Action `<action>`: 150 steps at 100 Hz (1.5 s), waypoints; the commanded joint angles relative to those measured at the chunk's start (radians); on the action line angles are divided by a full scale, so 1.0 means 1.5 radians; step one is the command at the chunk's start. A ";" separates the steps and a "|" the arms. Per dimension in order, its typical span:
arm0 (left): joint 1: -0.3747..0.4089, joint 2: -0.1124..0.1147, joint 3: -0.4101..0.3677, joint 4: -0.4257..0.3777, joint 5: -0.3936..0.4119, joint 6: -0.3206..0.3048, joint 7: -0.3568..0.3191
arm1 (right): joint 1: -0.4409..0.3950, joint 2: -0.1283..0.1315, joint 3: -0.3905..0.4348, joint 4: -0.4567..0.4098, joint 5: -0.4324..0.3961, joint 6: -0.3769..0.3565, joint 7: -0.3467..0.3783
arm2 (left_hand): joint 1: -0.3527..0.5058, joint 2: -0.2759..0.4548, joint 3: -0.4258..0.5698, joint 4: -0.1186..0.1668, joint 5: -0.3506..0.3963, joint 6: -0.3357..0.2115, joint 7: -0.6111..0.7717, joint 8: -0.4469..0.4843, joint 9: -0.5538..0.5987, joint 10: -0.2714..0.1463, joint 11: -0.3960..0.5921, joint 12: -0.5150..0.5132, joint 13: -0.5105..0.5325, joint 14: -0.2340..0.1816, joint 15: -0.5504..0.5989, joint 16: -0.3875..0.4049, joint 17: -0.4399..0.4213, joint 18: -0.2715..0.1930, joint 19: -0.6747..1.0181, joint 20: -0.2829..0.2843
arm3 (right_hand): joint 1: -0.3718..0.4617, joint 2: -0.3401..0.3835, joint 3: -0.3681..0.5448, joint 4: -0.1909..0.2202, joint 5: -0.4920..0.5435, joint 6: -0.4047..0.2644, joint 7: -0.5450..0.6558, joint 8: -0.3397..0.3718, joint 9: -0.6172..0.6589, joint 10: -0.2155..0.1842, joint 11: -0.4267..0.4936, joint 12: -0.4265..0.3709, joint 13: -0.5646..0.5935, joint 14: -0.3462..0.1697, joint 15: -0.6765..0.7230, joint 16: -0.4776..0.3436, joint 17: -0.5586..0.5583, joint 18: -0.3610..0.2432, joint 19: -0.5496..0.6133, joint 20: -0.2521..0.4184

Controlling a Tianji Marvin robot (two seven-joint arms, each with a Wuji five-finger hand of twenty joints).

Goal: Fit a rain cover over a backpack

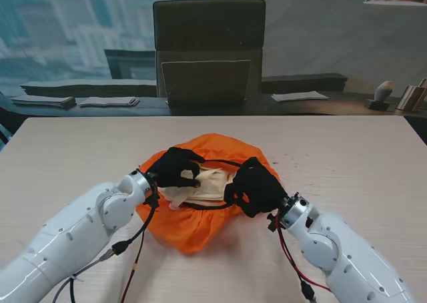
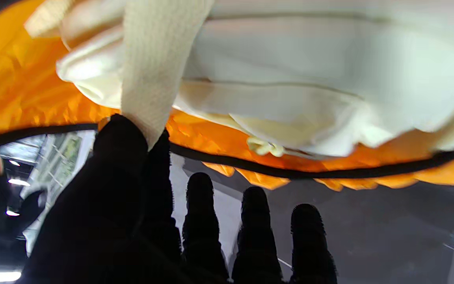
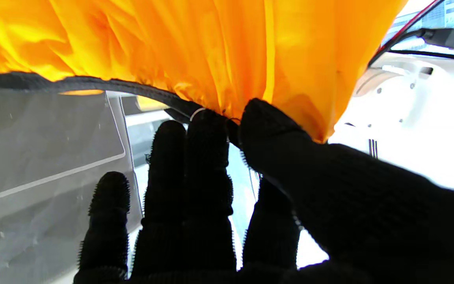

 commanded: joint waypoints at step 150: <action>0.291 0.069 -0.270 -0.333 0.478 0.176 -0.214 | 0.024 -0.011 -0.026 0.039 -0.005 0.057 -0.050 | -0.202 0.065 -0.197 0.064 -0.185 0.106 -0.238 -0.016 -0.137 0.057 -0.096 0.023 -0.088 0.009 -0.099 -0.024 -0.018 0.046 -0.280 -0.067 | 0.006 -0.007 0.031 -0.002 0.017 -0.013 0.015 -0.005 -0.003 0.022 0.023 -0.006 0.018 -0.009 0.019 -0.004 -0.003 0.001 0.021 0.010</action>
